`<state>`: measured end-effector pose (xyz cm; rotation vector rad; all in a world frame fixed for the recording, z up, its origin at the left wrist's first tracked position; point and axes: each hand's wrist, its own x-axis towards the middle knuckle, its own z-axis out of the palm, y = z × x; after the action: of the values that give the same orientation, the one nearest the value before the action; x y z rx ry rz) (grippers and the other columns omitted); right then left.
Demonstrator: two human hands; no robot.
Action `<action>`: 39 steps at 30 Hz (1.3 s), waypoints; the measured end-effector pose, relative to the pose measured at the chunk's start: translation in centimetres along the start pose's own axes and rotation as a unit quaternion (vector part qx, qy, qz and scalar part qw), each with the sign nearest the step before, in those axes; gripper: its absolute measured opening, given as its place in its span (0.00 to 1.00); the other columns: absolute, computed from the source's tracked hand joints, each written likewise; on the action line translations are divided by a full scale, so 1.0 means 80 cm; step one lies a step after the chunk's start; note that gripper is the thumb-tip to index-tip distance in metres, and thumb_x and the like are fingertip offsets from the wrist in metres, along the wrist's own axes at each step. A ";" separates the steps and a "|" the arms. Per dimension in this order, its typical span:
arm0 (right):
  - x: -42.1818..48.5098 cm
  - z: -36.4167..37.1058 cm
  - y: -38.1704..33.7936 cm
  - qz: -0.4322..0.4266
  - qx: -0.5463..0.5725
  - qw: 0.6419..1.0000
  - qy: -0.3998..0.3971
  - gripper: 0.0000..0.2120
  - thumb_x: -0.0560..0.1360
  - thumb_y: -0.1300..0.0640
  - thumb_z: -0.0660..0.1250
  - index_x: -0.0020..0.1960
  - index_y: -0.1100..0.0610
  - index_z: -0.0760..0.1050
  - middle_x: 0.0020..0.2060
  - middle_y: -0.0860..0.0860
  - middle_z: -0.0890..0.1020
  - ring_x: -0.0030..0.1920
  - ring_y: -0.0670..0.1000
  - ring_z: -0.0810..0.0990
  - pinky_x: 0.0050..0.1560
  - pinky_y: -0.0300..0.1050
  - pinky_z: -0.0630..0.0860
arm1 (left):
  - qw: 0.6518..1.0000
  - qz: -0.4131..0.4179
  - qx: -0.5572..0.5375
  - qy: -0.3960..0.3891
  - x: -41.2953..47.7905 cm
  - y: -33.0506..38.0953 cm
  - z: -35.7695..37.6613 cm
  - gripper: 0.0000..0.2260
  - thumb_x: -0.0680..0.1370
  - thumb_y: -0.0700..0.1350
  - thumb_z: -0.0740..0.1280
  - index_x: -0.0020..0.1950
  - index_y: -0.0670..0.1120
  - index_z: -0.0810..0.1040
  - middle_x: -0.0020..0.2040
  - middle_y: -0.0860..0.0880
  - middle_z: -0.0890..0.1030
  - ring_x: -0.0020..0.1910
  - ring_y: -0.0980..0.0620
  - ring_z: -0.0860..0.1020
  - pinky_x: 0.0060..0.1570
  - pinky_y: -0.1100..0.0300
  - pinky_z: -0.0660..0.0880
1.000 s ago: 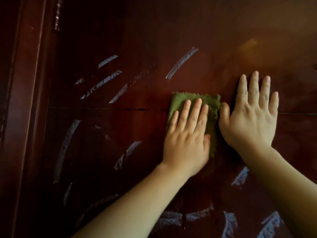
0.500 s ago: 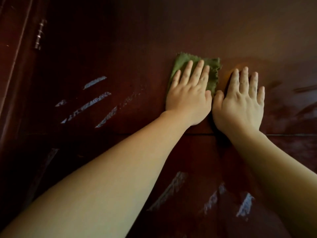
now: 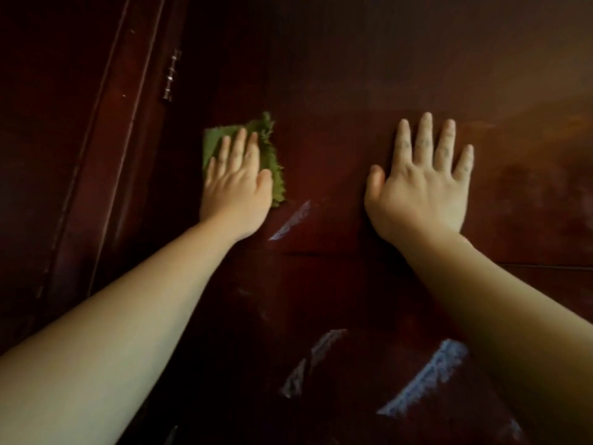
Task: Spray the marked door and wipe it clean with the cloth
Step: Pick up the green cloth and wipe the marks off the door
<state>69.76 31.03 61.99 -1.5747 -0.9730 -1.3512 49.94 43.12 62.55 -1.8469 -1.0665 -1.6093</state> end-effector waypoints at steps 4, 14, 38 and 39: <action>-0.004 0.005 0.003 0.006 -0.019 1.000 0.005 0.36 0.79 0.39 0.46 0.82 0.53 0.46 0.81 0.55 0.46 0.80 0.59 0.41 0.78 0.62 0.42 | 0.998 -0.062 -0.011 -0.015 -0.032 -0.084 0.001 0.26 0.85 0.50 0.48 0.81 0.47 0.45 0.82 0.51 0.42 0.80 0.51 0.39 0.78 0.51 0.40; -0.012 0.000 0.005 -0.021 -0.008 1.000 0.000 0.34 0.80 0.40 0.46 0.81 0.53 0.45 0.81 0.56 0.46 0.80 0.59 0.41 0.78 0.61 0.43 | 0.999 -0.032 0.021 -0.032 -0.092 0.002 0.009 0.28 0.82 0.53 0.43 0.81 0.45 0.44 0.81 0.48 0.39 0.80 0.48 0.38 0.78 0.50 0.39; -0.131 0.019 -0.015 -0.059 -0.004 0.998 0.006 0.33 0.81 0.45 0.51 0.81 0.58 0.49 0.80 0.60 0.49 0.79 0.64 0.45 0.77 0.66 0.45 | 0.996 -0.018 0.049 -0.073 -0.158 -0.170 0.007 0.29 0.81 0.51 0.43 0.79 0.38 0.51 0.81 0.47 0.41 0.80 0.51 0.39 0.78 0.51 0.38; -0.131 0.019 -0.015 -0.059 -0.003 0.998 0.010 0.33 0.81 0.46 0.52 0.81 0.58 0.49 0.80 0.60 0.50 0.79 0.64 0.45 0.77 0.66 0.45 | 0.996 -0.010 0.048 -0.071 -0.160 -0.175 0.007 0.29 0.81 0.50 0.44 0.79 0.38 0.52 0.81 0.47 0.42 0.80 0.51 0.39 0.78 0.51 0.38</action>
<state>67.94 32.46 51.58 -1.5255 -1.0646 -1.4498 39.02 48.64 48.02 -1.9157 -1.2051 -1.4287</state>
